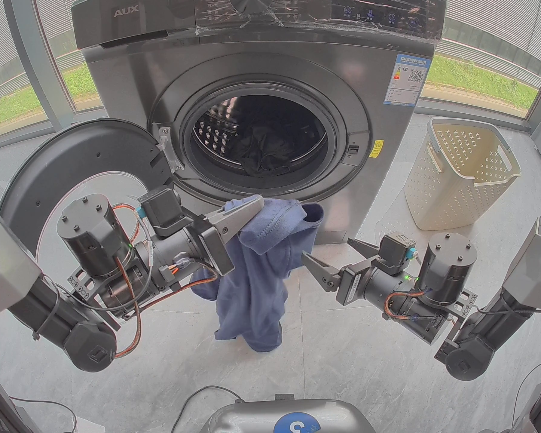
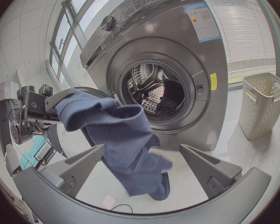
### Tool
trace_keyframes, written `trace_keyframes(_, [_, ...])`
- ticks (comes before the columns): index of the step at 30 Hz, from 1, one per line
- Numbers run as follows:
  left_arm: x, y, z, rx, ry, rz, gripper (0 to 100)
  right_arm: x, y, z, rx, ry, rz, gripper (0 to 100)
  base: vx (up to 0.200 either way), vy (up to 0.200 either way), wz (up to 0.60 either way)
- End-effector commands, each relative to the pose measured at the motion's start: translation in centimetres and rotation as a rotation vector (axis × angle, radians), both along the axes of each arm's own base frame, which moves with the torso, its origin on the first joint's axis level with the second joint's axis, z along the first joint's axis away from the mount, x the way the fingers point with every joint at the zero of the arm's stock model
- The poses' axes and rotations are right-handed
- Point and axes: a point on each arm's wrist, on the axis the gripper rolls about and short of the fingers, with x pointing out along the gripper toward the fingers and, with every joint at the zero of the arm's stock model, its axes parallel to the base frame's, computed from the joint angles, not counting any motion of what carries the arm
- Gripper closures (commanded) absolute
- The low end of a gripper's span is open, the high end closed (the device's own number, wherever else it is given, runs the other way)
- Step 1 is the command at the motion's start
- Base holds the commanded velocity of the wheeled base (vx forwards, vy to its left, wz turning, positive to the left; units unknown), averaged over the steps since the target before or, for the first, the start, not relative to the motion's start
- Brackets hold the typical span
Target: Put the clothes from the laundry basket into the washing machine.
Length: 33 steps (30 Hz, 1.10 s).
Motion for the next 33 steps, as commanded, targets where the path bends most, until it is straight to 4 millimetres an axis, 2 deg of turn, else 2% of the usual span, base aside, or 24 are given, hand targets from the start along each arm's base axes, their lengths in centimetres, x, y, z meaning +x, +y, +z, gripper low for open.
trace_keyframes(1, [-0.1, 0.2, 0.0, 0.000, 0.000, 0.003, 100, 0.1, 0.1, -0.4, -0.008, 0.012, 0.002, 0, 0.000, 0.000, 0.00])
trace_keyframes(9, [0.0, 0.2, 0.1, -0.003, -0.005, 0.005, 100, 0.3, 0.3, -1.3, -0.015, 0.039, 0.004, 0, 0.000, 0.000, 0.00])
trace_keyframes(15, [0.2, 0.1, 0.0, -0.002, -0.004, 0.005, 100, 0.5, 1.1, -1.7, 0.005, 0.014, 0.041, 0, 0.000, 0.000, 0.00])
trace_keyframes(18, [0.2, 0.0, -0.1, -0.001, -0.002, 0.003, 100, 1.2, 1.9, -2.3, 0.019, -0.001, 0.064, 0, 0.000, 0.000, 0.00])
trace_keyframes(24, [0.1, 0.1, 0.0, -0.008, -0.013, 0.003, 100, 1.7, 3.4, -2.2, 0.077, -0.029, 0.108, 0, 0.000, 0.000, 0.00])
trace_keyframes(27, [0.1, 0.1, 0.0, -0.008, -0.013, 0.003, 100, 2.7, 4.4, -2.6, 0.096, -0.043, 0.120, 0, 0.000, 0.000, 0.00])
trace_keyframes(33, [0.1, 0.1, 0.0, -0.009, -0.012, 0.003, 100, 3.8, 5.2, -2.9, 0.117, -0.068, 0.117, 0, 0.000, 0.000, 0.00])
